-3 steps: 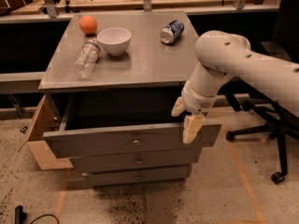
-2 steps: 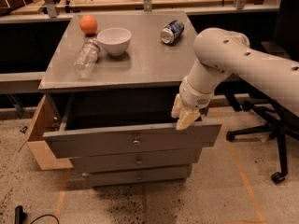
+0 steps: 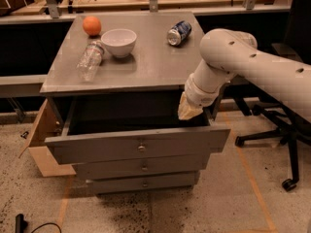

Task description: Open top drawer

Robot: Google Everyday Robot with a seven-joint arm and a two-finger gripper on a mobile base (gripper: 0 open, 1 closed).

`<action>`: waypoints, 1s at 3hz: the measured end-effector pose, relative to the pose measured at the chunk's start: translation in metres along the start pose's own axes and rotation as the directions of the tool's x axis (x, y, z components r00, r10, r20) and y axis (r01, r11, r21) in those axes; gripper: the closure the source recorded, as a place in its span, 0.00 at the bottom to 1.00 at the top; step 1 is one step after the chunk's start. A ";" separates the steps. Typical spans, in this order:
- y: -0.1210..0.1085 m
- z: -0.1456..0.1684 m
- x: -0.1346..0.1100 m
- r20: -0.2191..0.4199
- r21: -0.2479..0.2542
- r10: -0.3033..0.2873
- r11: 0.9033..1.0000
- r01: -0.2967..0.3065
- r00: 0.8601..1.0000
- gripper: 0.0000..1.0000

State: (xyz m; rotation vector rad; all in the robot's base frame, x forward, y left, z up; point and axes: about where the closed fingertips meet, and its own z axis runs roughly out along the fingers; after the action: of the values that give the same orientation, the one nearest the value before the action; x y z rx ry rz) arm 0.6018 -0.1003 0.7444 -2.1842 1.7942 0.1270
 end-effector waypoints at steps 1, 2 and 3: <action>-0.003 0.017 0.003 0.018 0.035 -0.006 0.999 0.006 1.000 1.00; -0.005 0.030 0.003 0.025 0.064 -0.018 0.998 0.017 1.000 1.00; -0.008 0.042 0.004 0.025 0.093 -0.027 0.995 0.024 0.999 1.00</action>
Offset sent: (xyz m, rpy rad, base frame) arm 0.0149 0.0097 -0.0399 0.0515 -0.1051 0.0063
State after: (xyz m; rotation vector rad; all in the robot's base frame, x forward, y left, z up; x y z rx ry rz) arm 0.6157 -0.0900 0.7053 -2.1305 1.7224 0.0651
